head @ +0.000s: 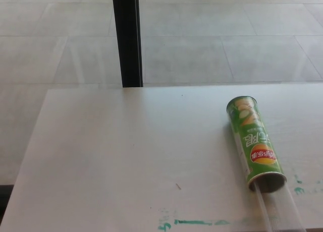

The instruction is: Use the right hand as a fist to push the chips tray inside its container kept in the middle of the desk

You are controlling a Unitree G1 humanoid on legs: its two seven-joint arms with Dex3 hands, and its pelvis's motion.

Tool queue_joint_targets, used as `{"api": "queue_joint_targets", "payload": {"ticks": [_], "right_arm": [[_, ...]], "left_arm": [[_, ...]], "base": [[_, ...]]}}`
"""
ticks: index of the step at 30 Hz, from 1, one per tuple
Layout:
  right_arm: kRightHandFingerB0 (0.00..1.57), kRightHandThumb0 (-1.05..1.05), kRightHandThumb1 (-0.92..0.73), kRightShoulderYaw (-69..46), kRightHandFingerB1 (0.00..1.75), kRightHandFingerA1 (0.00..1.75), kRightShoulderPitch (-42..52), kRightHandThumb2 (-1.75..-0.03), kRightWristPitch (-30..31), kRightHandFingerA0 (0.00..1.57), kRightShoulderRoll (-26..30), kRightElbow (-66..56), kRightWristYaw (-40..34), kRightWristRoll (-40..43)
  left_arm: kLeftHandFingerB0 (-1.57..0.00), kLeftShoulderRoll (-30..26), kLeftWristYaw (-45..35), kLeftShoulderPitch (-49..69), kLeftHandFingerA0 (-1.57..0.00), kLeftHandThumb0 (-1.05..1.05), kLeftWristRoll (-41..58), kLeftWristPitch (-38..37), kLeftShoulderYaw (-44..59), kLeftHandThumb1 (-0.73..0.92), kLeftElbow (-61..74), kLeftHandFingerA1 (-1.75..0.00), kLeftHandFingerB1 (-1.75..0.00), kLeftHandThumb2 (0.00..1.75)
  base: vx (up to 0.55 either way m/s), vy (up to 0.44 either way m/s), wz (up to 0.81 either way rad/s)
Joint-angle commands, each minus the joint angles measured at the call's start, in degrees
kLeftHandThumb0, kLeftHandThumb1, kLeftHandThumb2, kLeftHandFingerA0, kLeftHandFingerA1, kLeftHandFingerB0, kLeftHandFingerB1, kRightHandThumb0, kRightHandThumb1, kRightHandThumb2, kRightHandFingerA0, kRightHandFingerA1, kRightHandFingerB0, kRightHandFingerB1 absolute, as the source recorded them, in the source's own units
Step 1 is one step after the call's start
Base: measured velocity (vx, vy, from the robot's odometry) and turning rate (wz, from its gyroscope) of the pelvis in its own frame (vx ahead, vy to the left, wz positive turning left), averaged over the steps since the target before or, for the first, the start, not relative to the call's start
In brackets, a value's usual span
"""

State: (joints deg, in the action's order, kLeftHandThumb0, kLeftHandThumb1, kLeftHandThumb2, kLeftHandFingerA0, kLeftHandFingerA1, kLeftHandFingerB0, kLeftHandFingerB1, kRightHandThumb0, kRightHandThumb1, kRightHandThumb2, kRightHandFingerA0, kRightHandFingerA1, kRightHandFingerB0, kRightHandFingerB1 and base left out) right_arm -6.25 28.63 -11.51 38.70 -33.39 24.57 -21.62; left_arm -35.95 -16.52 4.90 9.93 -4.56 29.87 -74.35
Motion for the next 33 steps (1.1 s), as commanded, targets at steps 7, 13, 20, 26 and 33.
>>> {"api": "queue_joint_targets", "payload": {"ticks": [7, 13, 20, 26, 33], "right_arm": [[0.62, -0.62, -0.75, 10.58, 0.48, 0.97, -5.34, -0.63, 6.00, 0.80, 0.84, 10.53, -6.62, -32.56], [0.59, -0.60, -0.74, 12.77, 0.49, 1.18, -8.74, -0.62, 7.70, 0.79, 1.02, 14.99, -7.11, -33.98], [0.57, -0.59, -0.75, 12.87, 0.45, 1.07, -11.60, -0.62, 10.30, 0.78, 0.91, 13.51, -4.17, -34.22], [0.58, -0.60, -0.76, 11.97, 0.46, 0.84, -13.14, -0.63, 11.30, 0.77, 0.78, 11.27, -2.75, -33.61], [0.58, -0.64, -0.80, 11.38, 0.45, 0.92, -14.61, -0.63, 11.66, 0.75, 0.85, 9.82, -1.82, -34.26]], "left_arm": [[-0.45, -1.53, -0.11, -0.65, -0.54, -0.59, 1.68, 0.01, 1.05, 0.72, -0.39, -0.60, -0.42, 0.61], [-0.46, -1.28, 0.14, -0.06, -0.51, -0.61, 1.26, -0.68, 0.65, 0.73, -0.13, -0.58, -0.43, 0.61], [-0.46, -1.36, -0.14, 0.08, -0.52, -0.61, 1.56, -0.27, 0.96, 0.73, -0.26, -0.59, -0.44, 0.61], [-0.46, -1.48, 0.22, 0.23, -0.53, -0.61, 0.92, -0.28, 0.35, 0.73, -0.26, -0.56, -0.42, 0.62], [-0.43, -1.38, -0.28, 0.90, -0.53, -0.60, 0.65, -1.21, -0.15, 0.75, 0.53, -0.56, -0.42, 0.62]], "base": [[0.00, 0.000, 0.00], [0.00, 0.000, 0.00], [0.00, 0.000, 0.00], [0.00, 0.000, 0.00], [0.00, 0.000, 0.00]]}}
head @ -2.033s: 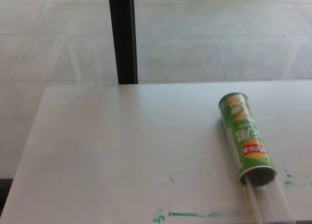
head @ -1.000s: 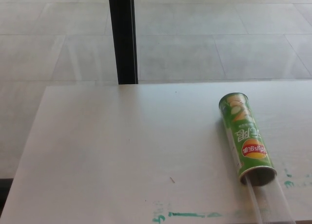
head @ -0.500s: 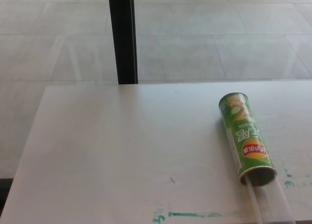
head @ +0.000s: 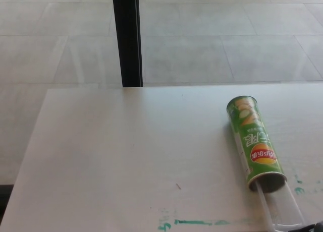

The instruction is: Use the right hand as a fist to push the chips tray inside its container kept in the middle of the desk

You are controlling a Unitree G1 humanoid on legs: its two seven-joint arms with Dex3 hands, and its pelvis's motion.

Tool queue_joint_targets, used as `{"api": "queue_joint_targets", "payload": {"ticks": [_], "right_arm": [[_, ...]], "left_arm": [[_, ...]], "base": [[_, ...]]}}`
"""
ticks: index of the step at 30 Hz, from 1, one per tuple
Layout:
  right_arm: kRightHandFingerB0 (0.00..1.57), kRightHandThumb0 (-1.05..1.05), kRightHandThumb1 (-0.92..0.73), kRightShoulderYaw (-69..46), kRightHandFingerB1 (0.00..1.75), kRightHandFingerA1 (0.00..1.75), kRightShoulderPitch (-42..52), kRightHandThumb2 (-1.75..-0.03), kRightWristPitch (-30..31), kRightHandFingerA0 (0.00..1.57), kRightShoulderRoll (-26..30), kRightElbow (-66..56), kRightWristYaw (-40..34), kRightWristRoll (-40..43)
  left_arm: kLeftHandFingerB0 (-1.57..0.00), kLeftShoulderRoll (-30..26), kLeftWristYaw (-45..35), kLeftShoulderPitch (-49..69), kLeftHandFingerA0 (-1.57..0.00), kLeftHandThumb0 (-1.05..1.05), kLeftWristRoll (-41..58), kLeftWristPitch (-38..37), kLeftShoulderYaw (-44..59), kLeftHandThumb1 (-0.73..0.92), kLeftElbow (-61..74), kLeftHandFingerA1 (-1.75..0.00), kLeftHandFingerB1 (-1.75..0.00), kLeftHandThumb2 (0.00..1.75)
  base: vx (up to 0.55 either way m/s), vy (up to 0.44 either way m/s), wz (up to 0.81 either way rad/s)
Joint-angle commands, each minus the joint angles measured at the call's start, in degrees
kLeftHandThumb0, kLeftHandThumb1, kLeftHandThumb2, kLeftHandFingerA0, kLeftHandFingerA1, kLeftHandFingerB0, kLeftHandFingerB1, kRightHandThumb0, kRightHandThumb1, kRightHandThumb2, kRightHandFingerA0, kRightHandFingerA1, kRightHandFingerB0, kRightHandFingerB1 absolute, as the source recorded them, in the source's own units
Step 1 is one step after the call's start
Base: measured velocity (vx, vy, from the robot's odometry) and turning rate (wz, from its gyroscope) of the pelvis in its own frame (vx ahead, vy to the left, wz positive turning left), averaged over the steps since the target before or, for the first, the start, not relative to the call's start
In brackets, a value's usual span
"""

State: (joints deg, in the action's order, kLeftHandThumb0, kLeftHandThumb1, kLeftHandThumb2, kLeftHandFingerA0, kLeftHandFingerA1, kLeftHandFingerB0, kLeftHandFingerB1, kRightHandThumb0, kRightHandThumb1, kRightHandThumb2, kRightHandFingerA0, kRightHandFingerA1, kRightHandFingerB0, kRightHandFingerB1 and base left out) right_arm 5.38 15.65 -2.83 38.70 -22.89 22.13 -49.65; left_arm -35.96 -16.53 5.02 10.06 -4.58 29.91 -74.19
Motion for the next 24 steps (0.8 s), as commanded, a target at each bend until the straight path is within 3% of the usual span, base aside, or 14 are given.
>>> {"api": "queue_joint_targets", "payload": {"ticks": [1, 2, 8, 11, 13, 14, 20, 21, 24], "right_arm": [[0.58, -0.64, -0.80, -0.35, 0.45, 0.92, -1.89, -0.63, 3.09, 0.75, 0.74, -0.79, 0.89, -6.00], [0.57, -0.63, -0.80, -0.26, 0.45, 0.85, -2.33, -0.64, 3.38, 0.78, 0.66, -0.77, 1.41, -6.17], [0.58, -0.63, -0.79, 0.30, 0.45, 0.82, -3.19, -0.64, 3.29, 0.77, -0.01, 0.38, 1.17, -6.48], [0.56, -0.63, -0.80, 0.86, 0.45, 0.84, -3.69, -0.64, 3.97, 0.75, -0.18, 0.48, 2.26, -7.04], [0.58, -0.61, -0.77, 2.06, 0.46, 0.96, -5.06, -0.63, 3.79, 0.77, -0.51, 2.38, 1.50, -7.96], [0.59, -0.61, -0.77, 2.44, 0.45, 0.89, -5.51, -0.62, 3.98, 0.77, -0.73, 2.94, 1.39, -8.20], [0.56, -0.60, -0.79, 3.63, 0.46, 0.88, -9.21, -0.64, 4.42, 0.78, -2.08, 6.08, 1.33, -7.02], [0.49, -0.60, -0.66, 4.04, 0.60, 0.89, -10.31, -1.03, 4.83, 0.77, -2.58, 6.84, 1.54, -7.30], [0.49, -0.60, -0.66, 4.93, 0.60, 0.89, -12.45, -1.03, 5.64, 0.78, -3.62, 8.60, 1.49, -7.81]], "left_arm": [[-0.43, -1.28, -0.21, 0.61, -0.53, -0.60, 0.81, -0.97, 0.08, 0.75, 0.07, -0.56, -0.42, 0.62], [-0.43, -1.29, -0.06, 0.65, -0.53, -0.63, 0.49, -1.19, -0.23, 0.75, 0.12, -0.56, -0.42, 0.62], [-0.44, -1.00, -0.62, 1.06, -0.53, -0.63, 1.23, -1.40, 0.36, 0.73, 0.02, -0.63, -0.43, 0.62], [-0.43, -1.07, -0.22, 0.94, -0.53, -0.62, 0.92, -1.33, 0.16, 0.74, -0.23, -0.60, -0.41, 0.62], [-0.42, -1.11, 0.09, 0.96, -0.52, -0.63, 0.50, -1.53, -0.22, 0.74, -0.33, -0.58, -0.40, 0.62], [-0.43, -1.25, -0.05, 0.83, -0.51, -0.64, 0.70, -1.03, -0.09, 0.74, -0.39, -0.56, -0.40, 0.62], [-0.45, -1.28, 0.26, 0.83, -0.54, -0.63, 0.88, -0.97, 0.08, 0.74, -0.21, -0.59, -0.42, 0.62], [-0.44, -1.31, 0.08, 0.85, -0.52, -0.64, 0.96, -0.95, 0.16, 0.73, -0.27, -0.57, -0.41, 0.62], [-0.42, -1.40, -0.33, 0.84, -0.50, -0.62, 1.24, -0.69, 0.44, 0.73, -0.40, -0.57, -0.40, 0.62]], "base": [[0.00, 0.000, 0.00], [0.00, 0.000, 0.00], [0.00, 0.000, 0.00], [0.00, 0.000, 0.00], [0.00, 0.000, 0.00], [0.00, 0.000, 0.00], [0.00, 0.000, 0.00], [0.00, 0.000, 0.00], [0.00, 0.000, 0.00]]}}
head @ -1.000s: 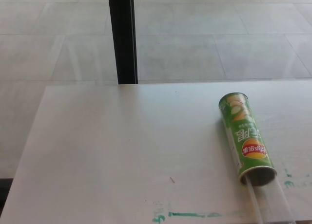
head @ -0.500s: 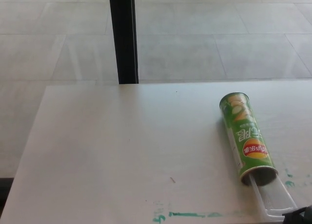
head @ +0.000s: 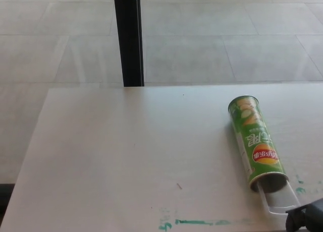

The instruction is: Use the right hand as a fist to push the chips tray inside its container kept in the middle of the desk

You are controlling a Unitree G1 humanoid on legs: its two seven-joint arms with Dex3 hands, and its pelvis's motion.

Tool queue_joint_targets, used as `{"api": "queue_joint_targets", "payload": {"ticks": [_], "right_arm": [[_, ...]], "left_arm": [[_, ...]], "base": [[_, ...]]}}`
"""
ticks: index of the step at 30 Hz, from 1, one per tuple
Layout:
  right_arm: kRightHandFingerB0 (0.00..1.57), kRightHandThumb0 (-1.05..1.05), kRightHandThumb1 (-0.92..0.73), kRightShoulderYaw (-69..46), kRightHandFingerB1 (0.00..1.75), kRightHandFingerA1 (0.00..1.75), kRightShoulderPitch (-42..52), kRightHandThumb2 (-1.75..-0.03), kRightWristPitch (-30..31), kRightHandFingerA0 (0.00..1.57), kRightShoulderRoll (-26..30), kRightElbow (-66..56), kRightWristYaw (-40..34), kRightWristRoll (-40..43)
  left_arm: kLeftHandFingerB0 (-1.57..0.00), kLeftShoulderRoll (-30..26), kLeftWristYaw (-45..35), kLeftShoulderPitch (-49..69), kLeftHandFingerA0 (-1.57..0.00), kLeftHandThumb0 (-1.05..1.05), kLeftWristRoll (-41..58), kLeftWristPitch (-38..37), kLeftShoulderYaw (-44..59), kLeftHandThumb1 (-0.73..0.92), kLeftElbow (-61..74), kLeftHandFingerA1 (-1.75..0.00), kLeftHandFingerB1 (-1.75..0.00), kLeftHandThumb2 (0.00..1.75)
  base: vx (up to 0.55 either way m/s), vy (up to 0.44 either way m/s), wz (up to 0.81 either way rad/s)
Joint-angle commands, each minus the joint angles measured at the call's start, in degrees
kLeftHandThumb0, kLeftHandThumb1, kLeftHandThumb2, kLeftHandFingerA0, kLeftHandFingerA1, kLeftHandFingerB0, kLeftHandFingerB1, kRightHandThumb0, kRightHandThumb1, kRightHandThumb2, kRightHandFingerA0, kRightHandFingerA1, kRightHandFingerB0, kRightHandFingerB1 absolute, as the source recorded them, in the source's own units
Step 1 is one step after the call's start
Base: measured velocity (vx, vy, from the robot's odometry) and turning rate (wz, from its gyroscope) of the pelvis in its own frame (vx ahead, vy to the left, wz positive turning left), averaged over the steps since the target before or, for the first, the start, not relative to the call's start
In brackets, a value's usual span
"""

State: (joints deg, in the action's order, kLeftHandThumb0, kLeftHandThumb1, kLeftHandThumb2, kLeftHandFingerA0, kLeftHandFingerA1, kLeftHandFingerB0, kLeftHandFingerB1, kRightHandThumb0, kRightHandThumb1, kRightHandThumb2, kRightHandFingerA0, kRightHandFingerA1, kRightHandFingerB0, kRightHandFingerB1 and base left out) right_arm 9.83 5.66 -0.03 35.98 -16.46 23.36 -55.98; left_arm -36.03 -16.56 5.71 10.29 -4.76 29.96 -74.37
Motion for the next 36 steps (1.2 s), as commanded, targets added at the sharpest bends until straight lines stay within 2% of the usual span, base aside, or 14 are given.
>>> {"api": "queue_joint_targets", "payload": {"ticks": [1, 5, 6, 8, 10, 11, 15, 17, 18, 22, 23, 30, 31, 36], "right_arm": [[0.56, -0.59, -0.77, 0.62, 0.45, 0.99, -3.11, -0.63, 3.31, 0.79, -1.47, 2.79, 0.23, -1.13], [0.57, -0.57, -0.75, 1.25, 0.47, 0.82, -5.71, -0.62, 4.12, 0.81, -3.06, 4.52, -0.52, -1.10], [0.52, -0.57, -0.63, 1.54, 0.61, 0.84, -6.22, -1.01, 4.61, 0.81, -3.44, 4.89, -0.44, -1.64], [0.58, -0.56, -0.75, 2.10, 0.46, 0.73, -7.32, -0.62, 5.62, 0.82, -4.15, 5.88, -0.35, -2.39], [0.57, -0.57, -0.75, 2.50, 0.46, 0.77, -7.90, -0.62, 6.21, 0.81, -4.40, 6.20, 0.26, -2.71], [0.51, -0.57, -0.62, 2.57, 0.61, 0.86, -8.04, -1.01, 6.22, 0.79, -4.43, 6.25, 0.27, -2.63], [0.57, -0.58, -0.75, 3.39, 0.45, 0.82, -8.76, -0.62, 7.00, 0.81, -4.64, 6.86, 0.60, -2.76], [0.50, -0.57, -0.62, 3.99, 0.61, 0.86, -9.42, -1.00, 6.82, 0.79, -4.97, 8.17, -0.29, -2.83], [0.56, -0.57, -0.74, 4.23, 0.46, 0.89, -9.75, -0.62, 6.53, 0.81, -5.06, 8.75, -0.90, -2.83], [0.55, -0.56, -0.74, 5.54, 0.46, 0.80, -11.11, -0.62, 7.51, 0.77, -5.38, 10.23, -0.19, -3.70], [0.48, -0.56, -0.60, 6.27, 0.60, 0.87, -12.34, -1.00, 7.71, 0.79, -5.85, 11.71, -0.45, -3.97], [0.54, -0.55, -0.72, 9.89, 0.45, 0.73, -19.42, -0.61, 9.75, 0.76, -7.59, 18.91, -1.11, -5.91], [0.51, -0.55, -0.57, 10.10, 0.61, 0.88, -20.82, -0.96, 10.13, 0.78, -8.40, 20.64, -2.53, -5.99], [0.48, -0.53, -0.58, 10.79, 0.60, 0.90, -23.11, -0.97, 10.95, 0.76, -8.98, 22.79, -1.94, -5.41]], "left_arm": [[-0.42, -1.38, -0.30, 0.18, -0.51, -0.63, 0.79, -0.68, 0.18, 0.73, -0.11, -0.57, -0.40, 0.62], [-0.43, -1.43, -0.44, 0.40, -0.51, -0.63, 0.53, -1.15, -0.17, 0.74, 0.21, -0.57, -0.41, 0.62], [-0.41, -1.46, -0.58, 0.36, -0.50, -0.62, 0.66, -0.97, -0.07, 0.74, 0.14, -0.58, -0.41, 0.62], [-0.42, -1.40, -0.40, 0.37, -0.51, -0.62, 0.64, -1.18, -0.08, 0.74, 0.13, -0.58, -0.41, 0.62], [-0.43, -1.49, -0.38, 0.35, -0.51, -0.63, 0.48, -1.14, -0.19, 0.74, -0.08, -0.56, -0.41, 0.62], [-0.43, -1.51, -0.24, 0.38, -0.51, -0.63, 0.23, -1.26, -0.41, 0.74, -0.13, -0.55, -0.40, 0.62], [-0.43, -1.55, -0.48, 0.58, -0.51, -0.63, 0.34, -1.44, -0.63, 0.74, 0.19, -0.56, -0.40, 0.62], [-0.43, -1.49, -0.47, 0.49, -0.50, -0.62, 0.60, -1.36, -0.38, 0.74, 0.00, -0.54, -0.40, 0.62], [-0.43, -1.49, -0.67, 0.56, -0.50, -0.62, 0.64, -1.44, -0.37, 0.74, 0.04, -0.55, -0.41, 0.62], [-0.44, -1.27, -0.49, 0.60, -0.53, -0.61, 0.93, -1.16, -0.02, 0.73, -0.18, -0.56, -0.41, 0.62], [-0.44, -1.28, -0.23, 0.43, -0.52, -0.62, 0.87, -0.87, -0.01, 0.74, -0.26, -0.56, -0.42, 0.62], [-0.41, -1.57, -0.87, 0.98, -0.49, -0.60, 0.21, -1.48, -0.82, 0.75, 0.27, -0.56, -0.41, 0.62], [-0.39, -1.56, -1.03, 0.98, -0.47, -0.60, 0.25, -1.52, -0.85, 0.76, 0.25, -0.58, -0.41, 0.63], [-0.44, -1.35, -0.30, 1.14, -0.50, -0.61, 0.64, -1.59, -0.60, 0.74, 0.36, -0.58, -0.42, 0.61]], "base": [[0.00, 0.000, 0.00], [0.00, 0.000, 0.00], [0.00, 0.000, 0.00], [0.00, 0.000, 0.00], [0.00, 0.000, 0.00], [0.00, 0.000, 0.00], [0.00, 0.000, 0.00], [0.00, 0.000, 0.00], [0.00, 0.000, 0.00], [0.00, 0.000, 0.00], [0.00, 0.000, 0.00], [0.00, 0.000, 0.00], [0.00, 0.000, 0.00], [0.00, 0.000, 0.00]]}}
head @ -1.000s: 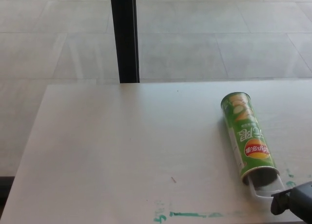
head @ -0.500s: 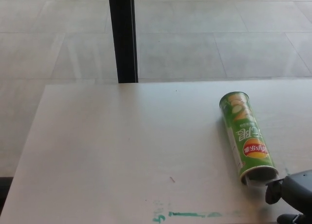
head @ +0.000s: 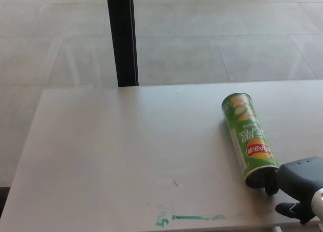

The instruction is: Use the right hand as a fist to push the chips tray inside its container kept in the middle of the desk

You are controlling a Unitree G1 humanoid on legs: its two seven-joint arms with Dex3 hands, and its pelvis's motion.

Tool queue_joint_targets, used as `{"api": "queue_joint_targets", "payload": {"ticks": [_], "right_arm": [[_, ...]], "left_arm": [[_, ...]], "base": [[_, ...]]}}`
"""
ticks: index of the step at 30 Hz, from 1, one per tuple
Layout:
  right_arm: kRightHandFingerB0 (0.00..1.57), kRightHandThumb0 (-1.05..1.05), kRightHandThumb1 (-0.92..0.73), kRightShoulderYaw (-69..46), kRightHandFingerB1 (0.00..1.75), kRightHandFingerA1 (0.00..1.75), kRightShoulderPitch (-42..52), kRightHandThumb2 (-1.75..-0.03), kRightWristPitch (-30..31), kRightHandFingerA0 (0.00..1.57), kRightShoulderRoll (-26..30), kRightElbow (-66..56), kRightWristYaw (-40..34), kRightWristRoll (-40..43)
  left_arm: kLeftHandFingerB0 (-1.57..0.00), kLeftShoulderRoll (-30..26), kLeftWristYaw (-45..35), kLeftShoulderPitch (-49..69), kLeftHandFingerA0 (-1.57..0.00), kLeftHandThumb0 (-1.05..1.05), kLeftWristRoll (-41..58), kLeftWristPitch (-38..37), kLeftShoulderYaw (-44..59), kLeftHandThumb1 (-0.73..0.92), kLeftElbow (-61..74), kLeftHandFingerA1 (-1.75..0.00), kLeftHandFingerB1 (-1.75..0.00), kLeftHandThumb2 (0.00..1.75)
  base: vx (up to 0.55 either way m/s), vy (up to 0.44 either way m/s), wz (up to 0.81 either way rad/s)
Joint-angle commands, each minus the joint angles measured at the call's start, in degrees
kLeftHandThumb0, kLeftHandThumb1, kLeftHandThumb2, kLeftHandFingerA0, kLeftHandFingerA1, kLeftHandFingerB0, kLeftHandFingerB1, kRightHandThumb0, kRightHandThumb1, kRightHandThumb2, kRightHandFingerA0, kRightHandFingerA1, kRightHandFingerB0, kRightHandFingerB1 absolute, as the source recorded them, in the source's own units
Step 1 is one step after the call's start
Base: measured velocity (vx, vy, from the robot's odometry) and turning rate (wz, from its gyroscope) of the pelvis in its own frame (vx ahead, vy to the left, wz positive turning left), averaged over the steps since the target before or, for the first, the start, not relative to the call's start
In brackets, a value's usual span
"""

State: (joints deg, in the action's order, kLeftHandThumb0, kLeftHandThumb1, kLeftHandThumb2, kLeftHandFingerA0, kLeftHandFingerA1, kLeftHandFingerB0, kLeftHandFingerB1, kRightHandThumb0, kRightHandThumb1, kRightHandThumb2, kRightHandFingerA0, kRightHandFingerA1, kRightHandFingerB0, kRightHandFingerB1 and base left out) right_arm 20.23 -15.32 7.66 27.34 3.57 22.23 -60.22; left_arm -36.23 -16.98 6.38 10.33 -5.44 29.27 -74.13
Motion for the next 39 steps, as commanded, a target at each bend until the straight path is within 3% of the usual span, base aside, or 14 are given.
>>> {"api": "queue_joint_targets", "payload": {"ticks": [1, 9, 15, 16, 17, 18, 19, 21, 22, 25, 28, 31, 32, 39], "right_arm": [[0.52, -0.52, -0.72, 0.43, 0.45, 0.80, -2.93, -0.62, 3.08, 0.76, -0.25, 3.12, 0.33, -0.56], [0.52, -0.56, -0.70, 0.54, 0.45, 0.88, -2.24, -0.63, 4.07, 0.77, 0.48, 2.02, 1.15, -0.75], [0.51, -0.54, -0.73, -0.50, 0.43, 0.81, 0.83, -0.62, 3.16, 0.73, 2.15, -2.05, 2.38, 0.66], [0.54, -0.55, -0.71, -1.29, 0.44, 0.88, 2.13, -0.62, 2.48, 0.78, 2.67, -3.75, 2.82, 2.02], [0.50, -0.53, -0.59, -2.59, 0.61, 0.88, 3.89, -0.99, 1.76, 0.79, 3.19, -5.92, 3.63, 4.15], [0.50, -0.53, -0.59, -2.81, 0.61, 0.88, 4.17, -0.99, 1.67, 0.79, 3.25, -6.30, 3.80, 4.37], [0.55, -0.54, -0.73, -3.48, 0.44, 0.81, 4.91, -0.62, 1.59, 0.72, 3.57, -7.48, 4.79, 5.49], [0.55, -0.54, -0.73, -4.54, 0.44, 0.81, 6.10, -0.62, 1.49, 0.72, 4.11, -9.40, 6.37, 7.25], [0.56, -0.52, -0.76, -7.48, 0.44, 0.71, 7.43, -0.62, 2.43, 0.71, 5.74, -14.35, 13.24, 12.71], [0.58, -0.53, -0.75, -9.20, 0.44, 0.75, 8.36, -0.62, 3.14, 0.72, 6.72, -17.61, 16.88, 15.43], [0.56, -0.49, -0.74, -14.69, 0.47, 0.80, 8.05, -0.62, 6.28, 0.72, 7.46, -22.60, 24.18, 25.23], [0.54, -0.50, -0.74, -17.24, 0.46, 0.84, 7.36, -0.63, 8.08, 0.70, 8.32, -25.37, 27.30, 28.04], [0.55, -0.52, -0.74, -18.69, 0.46, 0.75, 7.07, -0.62, 8.10, 0.72, 9.18, -27.12, 27.90, 28.84], [0.53, -0.50, -0.74, -26.69, 0.46, 0.71, 4.05, -0.61, 11.32, 0.75, 13.57, -32.16, 34.13, 36.24]], "left_arm": [[-0.43, -1.06, 0.06, 0.52, -0.50, -0.63, 0.55, -1.01, 0.06, 0.74, -0.14, -0.58, -0.42, 0.62], [-0.41, -0.94, -0.73, 1.01, -0.49, -0.63, 0.80, -0.97, 0.21, 0.74, -0.05, -0.58, -0.40, 0.62], [-0.41, -0.86, -0.52, 0.94, -0.51, -0.62, 0.89, -0.67, 0.41, 0.74, 0.00, -0.57, -0.41, 0.62], [-0.41, -0.91, -0.86, 0.78, -0.49, -0.62, 1.16, -0.33, 0.62, 0.74, -0.01, -0.56, -0.41, 0.62], [-0.40, -0.89, -0.54, 0.73, -0.51, -0.63, 0.58, -0.80, 0.24, 0.74, -0.41, -0.56, -0.40, 0.62], [-0.40, -0.89, -0.50, 0.72, -0.51, -0.63, 0.51, -0.86, 0.20, 0.74, -0.46, -0.56, -0.40, 0.62], [-0.41, -0.93, -0.73, 0.86, -0.49, -0.63, 0.56, -0.92, 0.17, 0.76, -0.15, -0.59, -0.41, 0.62], [-0.41, -0.99, -1.08, 1.08, -0.49, -0.63, 0.65, -0.99, 0.11, 0.76, 0.32, -0.59, -0.41, 0.62], [-0.40, -0.92, -0.90, 1.19, -0.49, -0.61, 0.58, -1.11, 0.03, 0.76, 0.53, -0.57, -0.41, 0.62], [-0.40, -0.94, -0.96, 1.28, -0.49, -0.62, 0.56, -0.74, 0.03, 0.75, 0.19, -0.56, -0.41, 0.62], [-0.41, -0.70, -0.33, 0.93, -0.49, -0.64, 0.80, -0.66, 0.42, 0.74, -0.43, -0.57, -0.41, 0.62], [-0.45, -0.70, 0.08, 1.08, -0.51, -0.63, 0.68, -0.60, 0.32, 0.73, -0.29, -0.56, -0.41, 0.62], [-0.44, -0.70, -0.22, 1.25, -0.52, -0.63, 0.90, -0.78, 0.54, 0.73, -0.27, -0.59, -0.41, 0.62], [-0.45, -0.70, 0.11, 1.32, -0.52, -0.64, 0.77, -0.53, 0.55, 0.73, -0.63, -0.58, -0.41, 0.62]], "base": [[0.00, 0.000, 0.00], [0.00, 0.000, 0.00], [0.00, 0.000, 0.00], [0.00, 0.000, 0.00], [0.00, 0.000, 0.00], [0.00, 0.000, 0.00], [0.00, 0.000, 0.00], [0.01, -0.003, 0.03], [0.00, 0.000, 0.00], [0.00, 0.000, 0.00], [0.00, 0.000, 0.00], [0.00, 0.000, 0.00], [0.00, 0.000, 0.00], [0.00, 0.000, 0.00]]}}
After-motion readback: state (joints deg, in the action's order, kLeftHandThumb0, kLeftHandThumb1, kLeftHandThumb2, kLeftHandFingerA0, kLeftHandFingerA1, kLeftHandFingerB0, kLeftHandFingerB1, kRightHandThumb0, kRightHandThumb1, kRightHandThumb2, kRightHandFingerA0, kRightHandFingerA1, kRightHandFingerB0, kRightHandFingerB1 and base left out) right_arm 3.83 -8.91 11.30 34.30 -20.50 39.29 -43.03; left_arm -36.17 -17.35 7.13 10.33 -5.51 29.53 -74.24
